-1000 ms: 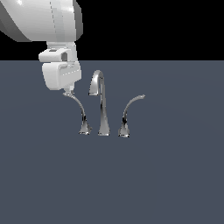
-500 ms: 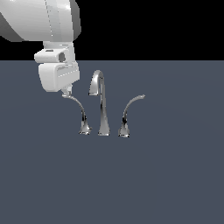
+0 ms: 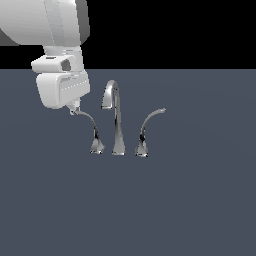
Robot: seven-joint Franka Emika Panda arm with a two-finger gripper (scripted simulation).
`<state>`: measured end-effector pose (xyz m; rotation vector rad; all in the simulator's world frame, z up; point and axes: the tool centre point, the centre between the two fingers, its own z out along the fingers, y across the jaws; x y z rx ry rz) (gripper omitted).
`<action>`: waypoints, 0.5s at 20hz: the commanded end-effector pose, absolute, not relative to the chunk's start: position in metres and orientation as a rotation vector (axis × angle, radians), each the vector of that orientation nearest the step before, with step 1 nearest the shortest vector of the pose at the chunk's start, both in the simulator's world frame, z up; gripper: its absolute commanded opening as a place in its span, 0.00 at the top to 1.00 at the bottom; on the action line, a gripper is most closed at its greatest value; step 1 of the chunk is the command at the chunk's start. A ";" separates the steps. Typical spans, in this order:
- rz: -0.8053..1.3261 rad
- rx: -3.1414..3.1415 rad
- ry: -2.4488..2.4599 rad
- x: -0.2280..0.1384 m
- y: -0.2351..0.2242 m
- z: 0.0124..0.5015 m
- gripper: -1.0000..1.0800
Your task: Turn on the faucet by rotating a designated handle.
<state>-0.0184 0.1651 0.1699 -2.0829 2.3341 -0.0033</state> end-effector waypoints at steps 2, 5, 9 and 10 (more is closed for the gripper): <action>-0.001 -2.087 2.347 -0.034 0.163 0.170 1.00; 0.000 -2.085 2.349 -0.041 0.163 0.170 1.00; 0.001 -2.093 2.337 -0.042 0.157 0.170 1.00; 0.001 -2.092 2.338 -0.044 0.154 0.170 1.00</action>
